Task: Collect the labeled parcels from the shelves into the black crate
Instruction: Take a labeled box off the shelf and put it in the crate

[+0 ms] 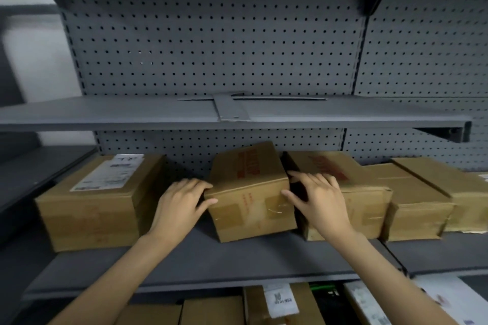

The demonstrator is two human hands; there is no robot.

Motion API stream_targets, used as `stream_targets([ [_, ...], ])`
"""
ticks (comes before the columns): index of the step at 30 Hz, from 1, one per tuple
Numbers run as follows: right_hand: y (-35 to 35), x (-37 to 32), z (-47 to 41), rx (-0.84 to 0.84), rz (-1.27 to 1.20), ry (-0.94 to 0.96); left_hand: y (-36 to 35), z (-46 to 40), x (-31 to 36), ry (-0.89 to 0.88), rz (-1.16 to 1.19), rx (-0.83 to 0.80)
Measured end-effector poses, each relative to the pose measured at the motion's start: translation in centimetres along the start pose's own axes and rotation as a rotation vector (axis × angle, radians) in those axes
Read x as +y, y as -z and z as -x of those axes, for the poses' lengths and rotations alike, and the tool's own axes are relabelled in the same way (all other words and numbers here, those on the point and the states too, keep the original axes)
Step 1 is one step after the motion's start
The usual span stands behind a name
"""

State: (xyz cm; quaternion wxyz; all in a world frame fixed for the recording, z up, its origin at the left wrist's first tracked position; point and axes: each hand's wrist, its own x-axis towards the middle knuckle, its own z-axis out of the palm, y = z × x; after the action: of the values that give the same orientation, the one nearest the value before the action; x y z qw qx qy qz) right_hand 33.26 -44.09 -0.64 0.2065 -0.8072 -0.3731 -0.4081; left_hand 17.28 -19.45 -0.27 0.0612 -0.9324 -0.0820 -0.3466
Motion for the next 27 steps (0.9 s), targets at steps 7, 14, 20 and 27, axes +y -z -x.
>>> stream_targets([
  [7, 1.1, -1.7, -1.4, -0.026, -0.151, 0.049, 0.4, 1.0, -1.6, 0.056, -0.02, -0.031],
  [14, 1.1, -4.7, -2.9, 0.023, -0.236, 0.107, 0.0, 3.0, -2.3, 0.231, 0.187, -0.077],
  [20, 0.1, -8.0, -4.9, -0.011, -0.184, 0.169, 0.2, 4.1, -3.2, 0.16, 0.085, -0.035],
  [27, 1.0, -4.6, -2.3, -0.059, -0.122, 0.134, 3.7, -1.4, -2.4, -0.037, -0.055, 0.139],
])
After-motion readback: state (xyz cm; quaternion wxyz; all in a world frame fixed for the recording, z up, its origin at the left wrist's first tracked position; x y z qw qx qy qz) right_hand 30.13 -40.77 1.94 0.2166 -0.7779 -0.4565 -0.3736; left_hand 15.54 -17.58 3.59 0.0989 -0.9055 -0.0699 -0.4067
